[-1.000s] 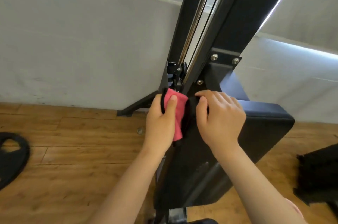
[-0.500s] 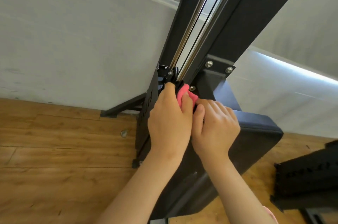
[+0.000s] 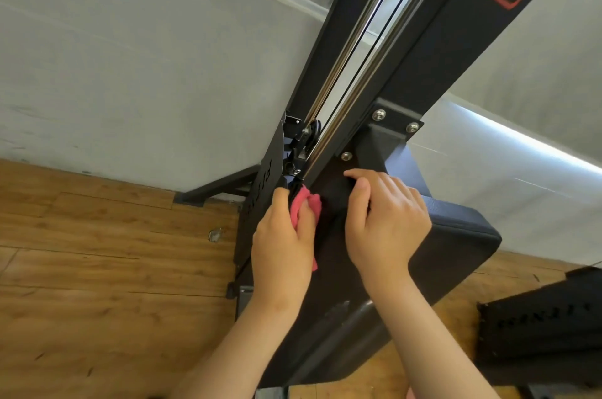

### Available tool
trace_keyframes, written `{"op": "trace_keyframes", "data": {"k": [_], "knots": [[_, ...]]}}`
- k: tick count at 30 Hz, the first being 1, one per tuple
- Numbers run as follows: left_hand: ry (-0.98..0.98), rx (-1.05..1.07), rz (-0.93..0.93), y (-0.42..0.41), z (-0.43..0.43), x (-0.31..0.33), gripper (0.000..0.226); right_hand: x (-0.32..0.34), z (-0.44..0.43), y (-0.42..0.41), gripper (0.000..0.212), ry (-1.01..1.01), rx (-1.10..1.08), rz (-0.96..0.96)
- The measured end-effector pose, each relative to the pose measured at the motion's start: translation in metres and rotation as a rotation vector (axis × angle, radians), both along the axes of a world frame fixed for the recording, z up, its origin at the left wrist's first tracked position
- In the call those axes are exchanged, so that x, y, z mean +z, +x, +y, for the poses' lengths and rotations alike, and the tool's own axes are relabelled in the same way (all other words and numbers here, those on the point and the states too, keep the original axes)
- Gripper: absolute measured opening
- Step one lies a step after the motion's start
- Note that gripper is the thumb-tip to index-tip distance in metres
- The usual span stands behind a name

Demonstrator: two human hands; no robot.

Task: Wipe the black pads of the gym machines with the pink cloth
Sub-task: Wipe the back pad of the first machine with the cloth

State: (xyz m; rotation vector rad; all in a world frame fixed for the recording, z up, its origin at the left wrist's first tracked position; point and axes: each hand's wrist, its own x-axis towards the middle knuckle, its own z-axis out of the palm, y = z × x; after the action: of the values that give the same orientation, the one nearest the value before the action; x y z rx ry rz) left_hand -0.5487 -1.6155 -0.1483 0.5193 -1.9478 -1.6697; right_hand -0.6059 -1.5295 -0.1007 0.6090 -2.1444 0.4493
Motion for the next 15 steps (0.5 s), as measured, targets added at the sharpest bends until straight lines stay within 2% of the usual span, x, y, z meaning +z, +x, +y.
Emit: {"op": "trace_keyframes", "data": {"k": [5,8,12,15], "knots": [[0.079,0.042,0.126,-0.004,-0.003,0.023,0.012,0.000,0.001,0.001,0.038,-0.006,0.003,0.010],[0.051,0.044,0.233,-0.013,0.001,0.042,0.014,0.000,0.000,0.001,0.036,-0.019,0.025,0.017],[0.001,0.050,0.218,-0.017,0.003,0.032,0.021,-0.001,0.000,0.000,0.039,-0.019,0.011,0.025],[0.055,0.040,0.214,-0.015,0.003,0.024,0.026,-0.002,0.000,0.000,0.042,-0.012,-0.001,0.024]]}}
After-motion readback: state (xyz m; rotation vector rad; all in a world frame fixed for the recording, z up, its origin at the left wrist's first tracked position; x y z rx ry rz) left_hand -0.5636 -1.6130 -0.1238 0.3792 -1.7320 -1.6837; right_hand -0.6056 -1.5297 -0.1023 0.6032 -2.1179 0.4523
